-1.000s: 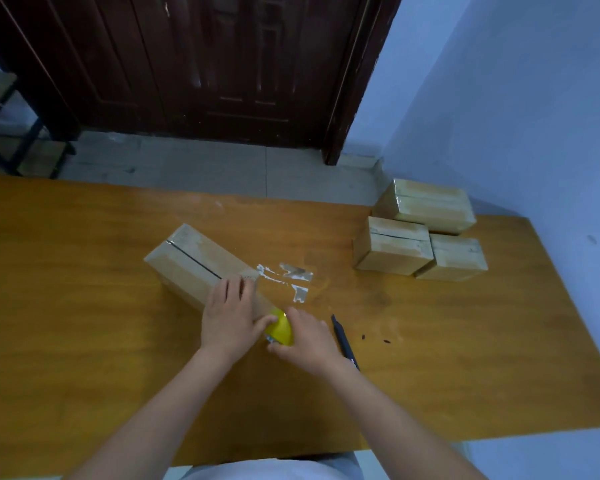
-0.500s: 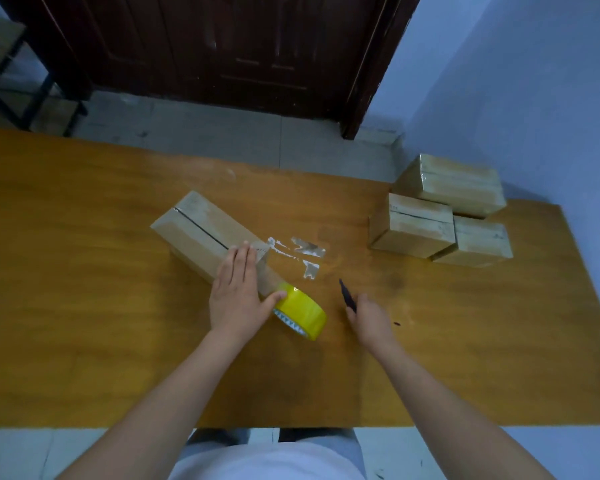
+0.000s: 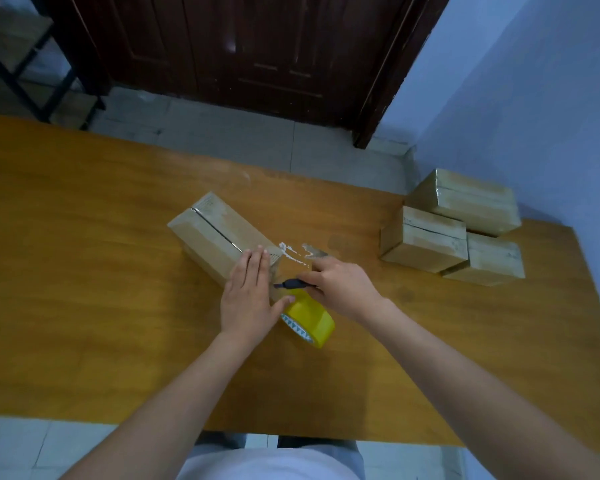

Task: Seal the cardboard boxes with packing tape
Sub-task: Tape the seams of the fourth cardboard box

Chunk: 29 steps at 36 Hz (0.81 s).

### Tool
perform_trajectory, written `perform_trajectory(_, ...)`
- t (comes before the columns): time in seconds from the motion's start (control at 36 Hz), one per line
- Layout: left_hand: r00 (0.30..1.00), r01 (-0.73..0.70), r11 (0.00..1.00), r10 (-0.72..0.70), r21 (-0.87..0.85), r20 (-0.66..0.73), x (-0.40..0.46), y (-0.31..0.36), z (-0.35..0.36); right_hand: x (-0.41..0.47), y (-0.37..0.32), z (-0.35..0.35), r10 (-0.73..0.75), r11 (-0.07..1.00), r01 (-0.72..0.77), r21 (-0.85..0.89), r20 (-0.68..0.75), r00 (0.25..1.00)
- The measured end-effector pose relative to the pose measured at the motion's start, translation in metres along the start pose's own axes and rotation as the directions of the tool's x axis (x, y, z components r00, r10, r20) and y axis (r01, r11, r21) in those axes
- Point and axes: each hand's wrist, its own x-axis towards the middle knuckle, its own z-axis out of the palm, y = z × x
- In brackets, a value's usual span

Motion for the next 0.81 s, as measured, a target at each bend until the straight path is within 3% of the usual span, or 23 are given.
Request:
perform_trajectory(0.06,1.0,-0.001,1.0,0.001,0.012,0.014,0.0,0.0,0.001,0.004,0.001,-0.001,0.047,0.998,-0.045,-0.054,0.031,0.998)
perform_trajectory(0.14,0.999,0.005,0.999,-0.006,0.032,0.031,-0.001,0.0,0.002,0.011,0.011,-0.003,0.232,0.968,-0.216,-0.125,0.133,0.964)
perform_trajectory(0.31,1.0,-0.015,1.0,0.015,0.014,0.024,-0.001,0.0,0.003,0.007,0.035,0.03,0.53,0.847,-0.513,-0.139,0.278,0.801)
perform_trajectory(0.39,0.999,-0.02,1.0,0.02,0.0,0.034,0.0,0.0,0.002,-0.001,0.031,0.053,0.593,0.797,-0.593,-0.112,0.33,0.735)
perform_trajectory(0.5,0.999,-0.011,1.0,0.01,0.016,0.038,-0.001,0.001,0.002,-0.005,0.027,0.07,0.626,0.775,-0.62,-0.12,0.272,0.73)
perform_trajectory(0.53,0.999,-0.008,1.0,0.008,0.021,0.042,-0.001,0.0,0.003,-0.005,0.026,0.072,0.626,0.776,-0.626,-0.081,0.228,0.746)
perform_trajectory(0.58,0.999,-0.002,1.0,0.001,0.03,0.035,-0.001,0.0,0.002,0.0,0.019,0.07,0.626,0.736,-0.644,0.211,0.149,0.765)
perform_trajectory(0.64,1.0,-0.008,1.0,0.007,0.02,0.023,0.0,-0.001,0.002,0.009,0.006,0.062,0.597,0.554,-0.579,0.598,0.199,0.777)
perform_trajectory(0.67,1.0,-0.015,1.0,0.015,0.012,0.016,0.0,-0.002,0.003,0.014,-0.001,0.057,0.536,0.464,-0.54,0.703,0.263,0.802)
perform_trajectory(0.72,0.999,-0.032,0.999,0.032,-0.017,0.002,0.0,-0.002,0.004,0.021,-0.012,0.053,0.37,0.415,-0.516,0.749,0.379,0.848)
perform_trajectory(0.81,0.999,-0.036,0.998,0.036,-0.044,0.002,-0.001,-0.003,0.003,0.023,-0.019,0.049,0.228,0.362,-0.528,0.768,0.477,0.849)
